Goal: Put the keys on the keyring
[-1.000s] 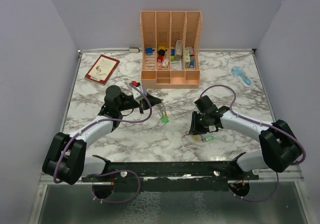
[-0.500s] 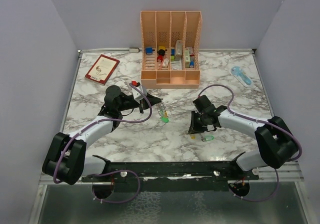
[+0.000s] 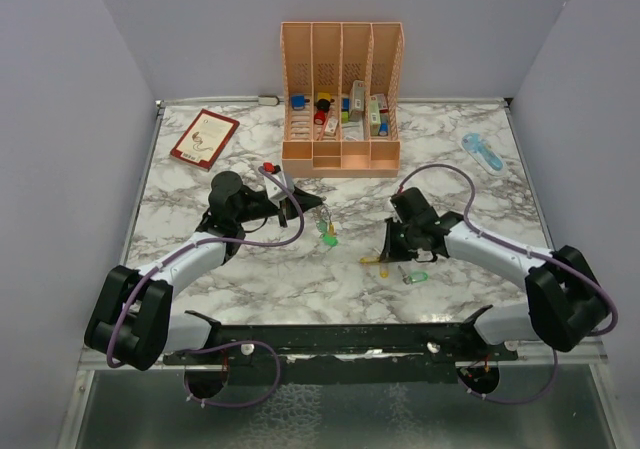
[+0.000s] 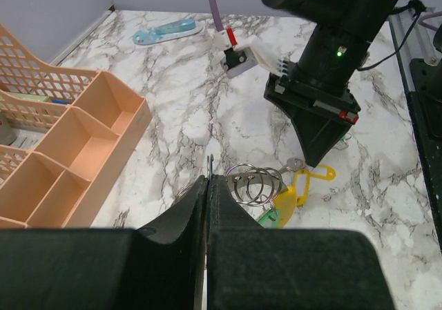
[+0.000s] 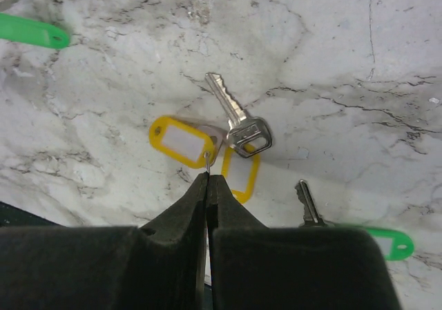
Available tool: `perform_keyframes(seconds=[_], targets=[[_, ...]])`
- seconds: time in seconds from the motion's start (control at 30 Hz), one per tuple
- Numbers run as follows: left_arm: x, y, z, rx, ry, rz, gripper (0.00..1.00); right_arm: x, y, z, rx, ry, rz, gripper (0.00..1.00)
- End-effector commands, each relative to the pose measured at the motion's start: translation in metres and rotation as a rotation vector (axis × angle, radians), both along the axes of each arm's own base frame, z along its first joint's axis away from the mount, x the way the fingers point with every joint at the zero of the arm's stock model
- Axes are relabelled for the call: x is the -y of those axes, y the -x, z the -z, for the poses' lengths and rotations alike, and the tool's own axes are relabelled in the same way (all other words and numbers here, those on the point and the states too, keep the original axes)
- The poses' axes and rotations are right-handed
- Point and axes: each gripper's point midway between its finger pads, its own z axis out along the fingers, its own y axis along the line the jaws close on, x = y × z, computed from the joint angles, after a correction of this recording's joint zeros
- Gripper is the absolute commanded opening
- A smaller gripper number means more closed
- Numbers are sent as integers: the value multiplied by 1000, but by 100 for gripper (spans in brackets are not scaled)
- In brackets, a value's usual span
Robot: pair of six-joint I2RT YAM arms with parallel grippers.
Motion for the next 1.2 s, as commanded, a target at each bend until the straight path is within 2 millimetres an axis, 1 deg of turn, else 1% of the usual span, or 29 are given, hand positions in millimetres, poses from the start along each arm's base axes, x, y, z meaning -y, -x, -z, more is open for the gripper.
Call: perform_keyframes(seconds=[0.0,0.13,0.33,0.43,0.6,0.73,0.83,1.03,1.17], targets=[[-2,-3,-14,75,8,-11,0,-4,-7,-36,114,-27,-82,2],[-1,-6,-11,104,-20,-3,0,-4,-6,-64,178,-49,-137,2],[0,-8,-9,162,-57,9,0,-25,-15,-124,362,-177,-267,2],[1,-12,-5,198,-91,6,0,-35,-18,-148,434,-229,-335,2],[3,-13,-5,240,-114,15,0,-57,-22,-181,508,-319,-440,2],[6,-10,-2,261,-132,31,0,-71,-32,-198,552,-347,-496,2],[8,-9,-1,266,-138,39,0,-79,-41,-208,582,-355,-524,2],[12,-6,-4,255,-126,52,0,-91,-56,-216,619,-359,-551,2],[14,-4,-5,241,-119,62,0,-99,-61,-217,627,-360,-567,2]])
